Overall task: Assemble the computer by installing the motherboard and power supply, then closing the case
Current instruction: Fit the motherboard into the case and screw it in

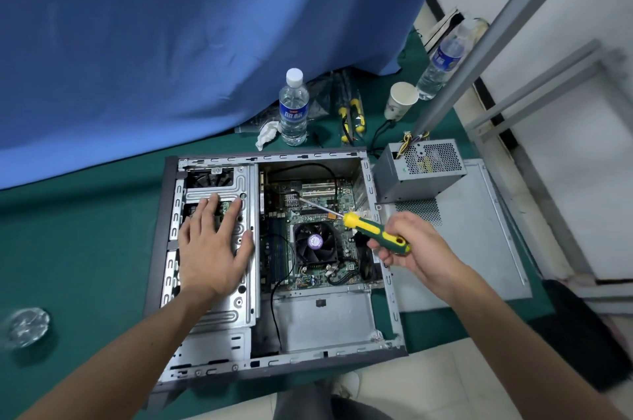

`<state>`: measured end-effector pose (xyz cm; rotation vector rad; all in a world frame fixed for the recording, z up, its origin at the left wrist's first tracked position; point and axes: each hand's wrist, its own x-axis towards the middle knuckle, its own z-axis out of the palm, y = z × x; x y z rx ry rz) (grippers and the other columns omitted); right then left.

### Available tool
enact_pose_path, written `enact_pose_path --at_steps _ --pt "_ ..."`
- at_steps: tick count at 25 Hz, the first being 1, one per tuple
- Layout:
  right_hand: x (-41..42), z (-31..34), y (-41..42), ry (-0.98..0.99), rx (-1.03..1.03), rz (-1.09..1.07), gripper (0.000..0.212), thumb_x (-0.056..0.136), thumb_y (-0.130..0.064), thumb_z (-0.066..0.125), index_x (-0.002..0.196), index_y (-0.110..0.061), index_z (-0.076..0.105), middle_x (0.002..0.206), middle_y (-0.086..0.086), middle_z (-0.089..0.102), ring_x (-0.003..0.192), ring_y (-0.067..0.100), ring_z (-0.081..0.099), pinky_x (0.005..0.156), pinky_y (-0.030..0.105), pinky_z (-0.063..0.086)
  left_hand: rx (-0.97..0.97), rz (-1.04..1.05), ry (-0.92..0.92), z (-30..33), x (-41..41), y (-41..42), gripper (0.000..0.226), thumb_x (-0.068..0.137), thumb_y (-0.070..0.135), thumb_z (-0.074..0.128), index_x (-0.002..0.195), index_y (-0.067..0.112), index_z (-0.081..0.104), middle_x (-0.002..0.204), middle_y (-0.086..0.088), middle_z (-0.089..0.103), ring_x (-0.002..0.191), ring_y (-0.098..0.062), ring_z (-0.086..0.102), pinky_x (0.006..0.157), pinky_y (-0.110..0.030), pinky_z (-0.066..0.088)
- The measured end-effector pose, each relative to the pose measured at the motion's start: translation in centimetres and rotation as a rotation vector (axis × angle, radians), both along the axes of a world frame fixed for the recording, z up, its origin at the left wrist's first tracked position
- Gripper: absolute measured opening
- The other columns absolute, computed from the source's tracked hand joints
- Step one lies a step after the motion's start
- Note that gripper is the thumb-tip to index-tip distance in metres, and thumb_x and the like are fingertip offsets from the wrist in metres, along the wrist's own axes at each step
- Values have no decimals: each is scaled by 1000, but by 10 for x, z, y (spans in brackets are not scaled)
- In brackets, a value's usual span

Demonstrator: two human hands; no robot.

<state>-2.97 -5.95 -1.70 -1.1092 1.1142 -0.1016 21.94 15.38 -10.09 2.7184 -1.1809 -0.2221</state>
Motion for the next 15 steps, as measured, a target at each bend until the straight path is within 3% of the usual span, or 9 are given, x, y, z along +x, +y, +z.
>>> enact_pose_path --at_steps 4,7,9,11,13,15 --pt "-32 -1 9 -175 216 -49 34 88 2 53 121 -7 57 102 25 71 80 28 68 70 35 56 15 5 11 1 2 0 67 94 61 21 154 34 29 162 -10 21 151 -25 12 119 -48 13" --pt "-50 -1 11 -162 225 42 48 66 3 56 113 -3 61 93 18 68 84 31 67 74 39 55 17 0 21 4 2 1 67 94 60 19 155 34 27 164 -9 17 152 -24 8 121 -47 9" --pt "-60 -5 9 -107 199 -23 33 64 3 57 95 -5 56 78 13 58 71 26 60 67 38 53 5 23 40 6 -5 -5 67 94 58 18 155 33 26 164 -9 15 152 -24 6 122 -48 5" --pt "-69 -17 5 53 66 -66 15 80 -6 69 83 -9 54 68 9 52 60 21 54 60 35 50 -27 138 112 9 -19 -19 69 95 58 17 156 28 26 164 -11 14 152 -26 6 122 -51 3" --pt "-76 -40 4 264 -122 -50 24 91 -21 67 73 -10 55 61 7 52 55 20 51 57 33 47 -10 247 128 6 -37 -31 75 94 61 14 159 23 16 165 -11 8 153 -28 -1 122 -50 -3" --pt "-75 -65 12 363 -184 -42 27 93 -23 63 70 -10 58 59 7 55 55 21 51 58 33 44 49 258 49 0 -44 -34 77 93 60 15 159 21 5 165 -12 4 152 -29 -5 121 -50 -6"
